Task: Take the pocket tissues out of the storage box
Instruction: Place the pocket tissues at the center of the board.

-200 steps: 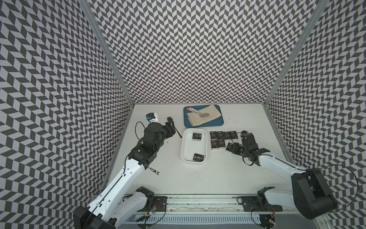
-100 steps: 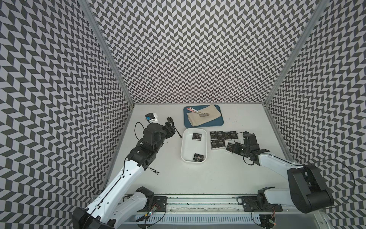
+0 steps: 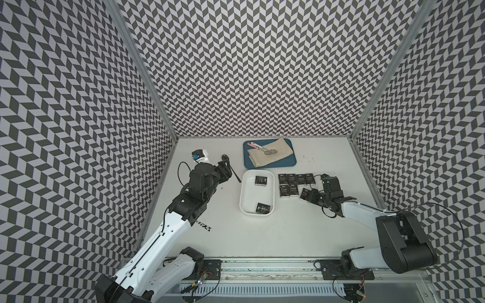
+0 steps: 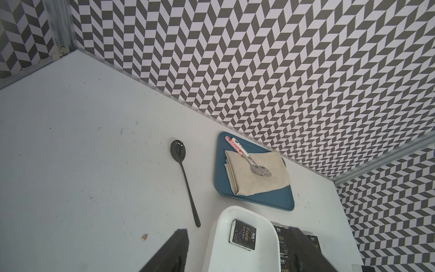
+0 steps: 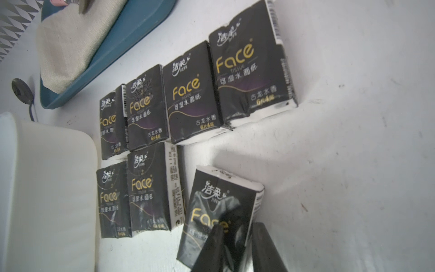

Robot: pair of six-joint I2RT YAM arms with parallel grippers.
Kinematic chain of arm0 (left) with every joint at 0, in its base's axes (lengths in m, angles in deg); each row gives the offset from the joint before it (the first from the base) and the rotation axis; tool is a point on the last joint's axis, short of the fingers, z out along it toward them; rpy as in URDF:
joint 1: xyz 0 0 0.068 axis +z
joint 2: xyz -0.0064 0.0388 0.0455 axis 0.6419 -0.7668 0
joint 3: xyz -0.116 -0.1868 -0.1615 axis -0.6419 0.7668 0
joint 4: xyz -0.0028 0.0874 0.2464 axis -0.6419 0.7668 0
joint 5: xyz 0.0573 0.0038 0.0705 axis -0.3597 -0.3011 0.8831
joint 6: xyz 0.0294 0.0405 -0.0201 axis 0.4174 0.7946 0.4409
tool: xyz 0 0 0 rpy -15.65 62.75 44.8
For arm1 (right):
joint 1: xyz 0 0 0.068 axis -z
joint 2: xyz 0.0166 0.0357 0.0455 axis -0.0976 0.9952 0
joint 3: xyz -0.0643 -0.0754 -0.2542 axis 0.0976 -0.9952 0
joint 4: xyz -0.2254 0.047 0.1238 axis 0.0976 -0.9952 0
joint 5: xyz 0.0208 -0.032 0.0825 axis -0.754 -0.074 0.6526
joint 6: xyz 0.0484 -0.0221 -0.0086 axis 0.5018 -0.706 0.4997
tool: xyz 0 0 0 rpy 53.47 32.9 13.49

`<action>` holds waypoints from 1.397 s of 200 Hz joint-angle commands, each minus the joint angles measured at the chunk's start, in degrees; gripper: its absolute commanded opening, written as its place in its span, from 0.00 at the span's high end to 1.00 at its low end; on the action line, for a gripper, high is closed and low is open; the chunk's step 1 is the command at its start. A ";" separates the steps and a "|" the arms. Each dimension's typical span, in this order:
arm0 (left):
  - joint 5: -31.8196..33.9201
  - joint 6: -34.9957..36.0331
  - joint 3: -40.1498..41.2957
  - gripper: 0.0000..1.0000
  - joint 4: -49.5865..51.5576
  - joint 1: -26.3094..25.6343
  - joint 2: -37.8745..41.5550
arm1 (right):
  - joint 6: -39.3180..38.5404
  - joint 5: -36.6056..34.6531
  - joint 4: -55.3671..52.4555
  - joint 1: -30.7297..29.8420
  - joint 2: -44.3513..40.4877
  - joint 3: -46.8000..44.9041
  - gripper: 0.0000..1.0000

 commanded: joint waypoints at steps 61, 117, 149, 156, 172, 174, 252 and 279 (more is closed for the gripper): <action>1.45 0.79 -0.72 0.29 0.69 -0.29 0.65 | -5.74 2.83 -1.12 0.66 5.00 5.58 0.76; 0.92 0.49 -0.62 0.29 0.69 -0.30 0.43 | -7.21 1.73 -2.96 0.66 2.87 7.12 0.71; 1.19 0.46 -0.64 0.29 1.26 -0.29 1.29 | -7.50 2.41 -3.29 0.66 3.59 8.74 0.69; 1.35 0.46 -0.66 0.29 1.38 -0.31 1.61 | -7.50 2.83 -3.13 0.66 3.86 8.98 0.69; 1.62 0.64 -0.65 0.29 1.61 -0.35 1.95 | -7.23 3.24 -2.82 0.61 4.13 9.60 0.68; 1.62 0.64 -0.69 0.29 1.65 -0.31 1.94 | -7.19 3.27 -2.80 0.65 4.15 9.64 0.68; 1.54 0.90 -1.14 0.29 1.92 -0.25 2.10 | -6.36 1.58 -3.68 0.74 4.47 10.18 0.64; 1.79 0.99 -0.81 0.29 1.94 -0.30 2.29 | -6.12 1.90 -3.00 0.92 6.13 9.70 0.63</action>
